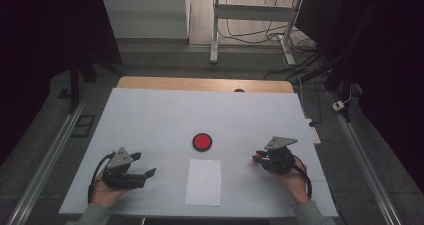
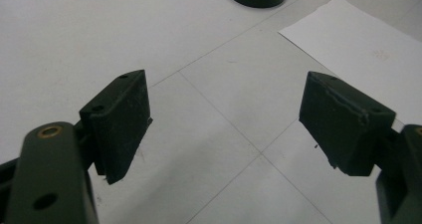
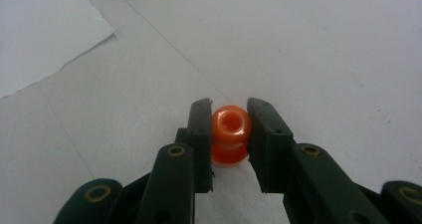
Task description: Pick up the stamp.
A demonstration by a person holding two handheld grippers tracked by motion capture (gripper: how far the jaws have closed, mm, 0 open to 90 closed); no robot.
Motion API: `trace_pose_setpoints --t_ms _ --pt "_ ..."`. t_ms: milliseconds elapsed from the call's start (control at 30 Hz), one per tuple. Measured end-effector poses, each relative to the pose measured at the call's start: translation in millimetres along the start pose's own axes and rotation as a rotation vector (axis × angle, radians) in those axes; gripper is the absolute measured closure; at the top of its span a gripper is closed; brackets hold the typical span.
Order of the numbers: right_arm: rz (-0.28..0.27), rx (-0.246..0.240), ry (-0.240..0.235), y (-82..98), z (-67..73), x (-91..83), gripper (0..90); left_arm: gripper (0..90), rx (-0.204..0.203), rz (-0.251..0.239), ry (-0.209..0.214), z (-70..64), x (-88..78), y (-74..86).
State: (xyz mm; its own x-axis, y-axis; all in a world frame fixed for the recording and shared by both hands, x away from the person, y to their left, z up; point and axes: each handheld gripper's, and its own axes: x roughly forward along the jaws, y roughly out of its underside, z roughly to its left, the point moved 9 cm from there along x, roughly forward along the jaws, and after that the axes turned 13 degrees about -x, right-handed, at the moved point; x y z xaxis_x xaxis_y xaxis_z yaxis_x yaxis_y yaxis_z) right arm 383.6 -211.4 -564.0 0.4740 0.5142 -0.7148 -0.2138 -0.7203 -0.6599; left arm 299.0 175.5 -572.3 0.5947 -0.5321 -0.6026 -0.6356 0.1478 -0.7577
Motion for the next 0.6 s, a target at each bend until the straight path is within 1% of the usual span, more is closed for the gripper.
trace_pose_setpoints --t_ms 133,367,433,500,600 --pt "-0.034 0.012 0.008 -3.8 -1.2 -4.1 73.0 20.5 0.003 0.001 0.002 0.0 0.4 0.2" --pt "-0.090 0.043 0.002 -9.4 -2.5 -11.5 73.0 20.5 0.001 0.002 -0.001 0.4 0.6 0.3" --pt "-0.119 0.054 -0.002 -12.2 -2.8 -14.4 73.0 20.6 0.001 0.004 0.000 0.4 0.9 0.5" --pt "-0.122 0.055 -0.002 -12.5 -3.2 -15.6 73.0 20.5 0.000 0.005 0.000 0.4 1.3 0.7" --pt "-0.145 0.068 0.001 -14.3 -4.2 -18.3 73.0 20.5 -0.002 0.007 0.001 0.2 1.4 0.9"
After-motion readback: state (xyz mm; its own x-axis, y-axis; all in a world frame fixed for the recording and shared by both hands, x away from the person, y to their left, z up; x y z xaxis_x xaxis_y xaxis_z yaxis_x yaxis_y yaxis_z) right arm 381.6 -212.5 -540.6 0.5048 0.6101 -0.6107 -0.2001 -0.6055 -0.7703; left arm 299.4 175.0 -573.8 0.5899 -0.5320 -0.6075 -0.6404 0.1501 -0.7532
